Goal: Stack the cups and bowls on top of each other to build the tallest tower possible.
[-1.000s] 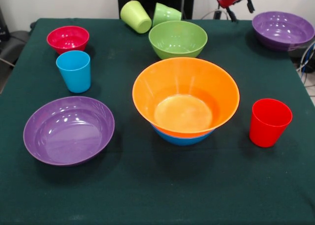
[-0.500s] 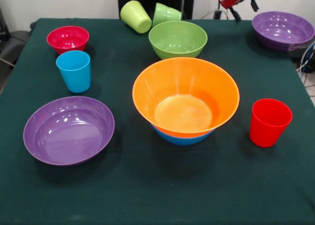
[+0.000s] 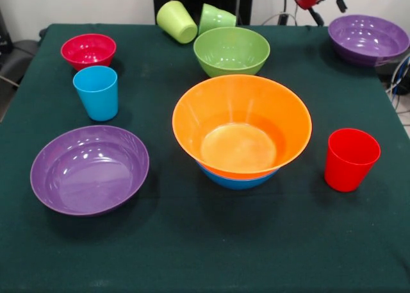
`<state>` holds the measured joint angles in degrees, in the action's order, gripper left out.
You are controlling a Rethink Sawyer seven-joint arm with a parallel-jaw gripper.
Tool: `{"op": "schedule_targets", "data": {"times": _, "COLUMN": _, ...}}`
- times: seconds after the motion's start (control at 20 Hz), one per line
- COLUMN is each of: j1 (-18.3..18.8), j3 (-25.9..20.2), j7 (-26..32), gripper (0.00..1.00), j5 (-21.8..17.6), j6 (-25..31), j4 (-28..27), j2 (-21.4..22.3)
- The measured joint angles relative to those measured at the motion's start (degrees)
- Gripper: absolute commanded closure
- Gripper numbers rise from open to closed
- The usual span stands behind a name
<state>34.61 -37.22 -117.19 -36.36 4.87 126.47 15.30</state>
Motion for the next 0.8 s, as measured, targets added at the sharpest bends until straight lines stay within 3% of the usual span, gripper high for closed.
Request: {"op": "schedule_targets", "data": {"times": 0.8, "j1": -2.03, "j3": 0.63, "j7": 0.0, "gripper": 0.0, "j5": -0.04, "j6": -2.84, "j4": -0.02, "j2": 0.05}}
